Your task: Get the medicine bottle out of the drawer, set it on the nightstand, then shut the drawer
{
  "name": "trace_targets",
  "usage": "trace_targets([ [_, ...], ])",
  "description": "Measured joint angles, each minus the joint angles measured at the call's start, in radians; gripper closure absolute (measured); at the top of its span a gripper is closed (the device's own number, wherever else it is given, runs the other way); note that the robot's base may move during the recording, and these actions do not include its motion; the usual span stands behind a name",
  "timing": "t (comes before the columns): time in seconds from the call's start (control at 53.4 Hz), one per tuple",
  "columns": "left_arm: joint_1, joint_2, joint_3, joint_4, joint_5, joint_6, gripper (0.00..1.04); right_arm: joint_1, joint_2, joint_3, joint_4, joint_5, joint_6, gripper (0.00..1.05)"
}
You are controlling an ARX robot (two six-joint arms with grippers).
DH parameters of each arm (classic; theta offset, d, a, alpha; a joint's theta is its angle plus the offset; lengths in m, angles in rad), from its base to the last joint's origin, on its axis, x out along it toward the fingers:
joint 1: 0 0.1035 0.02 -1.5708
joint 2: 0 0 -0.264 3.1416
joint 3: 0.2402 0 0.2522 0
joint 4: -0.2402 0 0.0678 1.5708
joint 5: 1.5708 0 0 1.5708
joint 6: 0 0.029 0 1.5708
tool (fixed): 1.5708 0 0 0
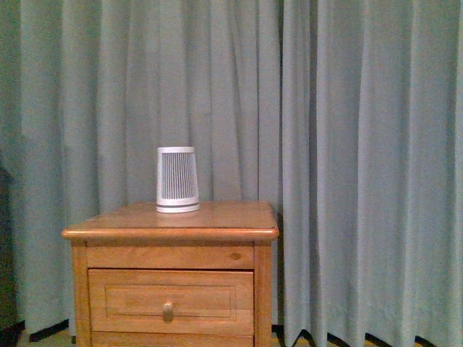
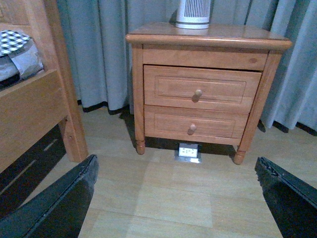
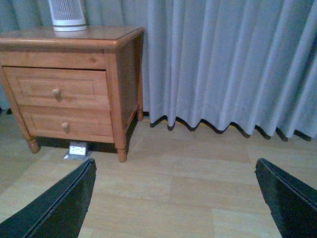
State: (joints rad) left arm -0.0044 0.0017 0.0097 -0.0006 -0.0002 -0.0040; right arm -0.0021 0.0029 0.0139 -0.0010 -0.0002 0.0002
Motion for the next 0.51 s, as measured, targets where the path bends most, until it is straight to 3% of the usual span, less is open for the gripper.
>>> trace_targets([
  [0.506,0.000,0.000,0.000,0.000,0.000,0.000,0.07,0.000,0.000,0.000,0.000,0.000,0.000,0.07],
])
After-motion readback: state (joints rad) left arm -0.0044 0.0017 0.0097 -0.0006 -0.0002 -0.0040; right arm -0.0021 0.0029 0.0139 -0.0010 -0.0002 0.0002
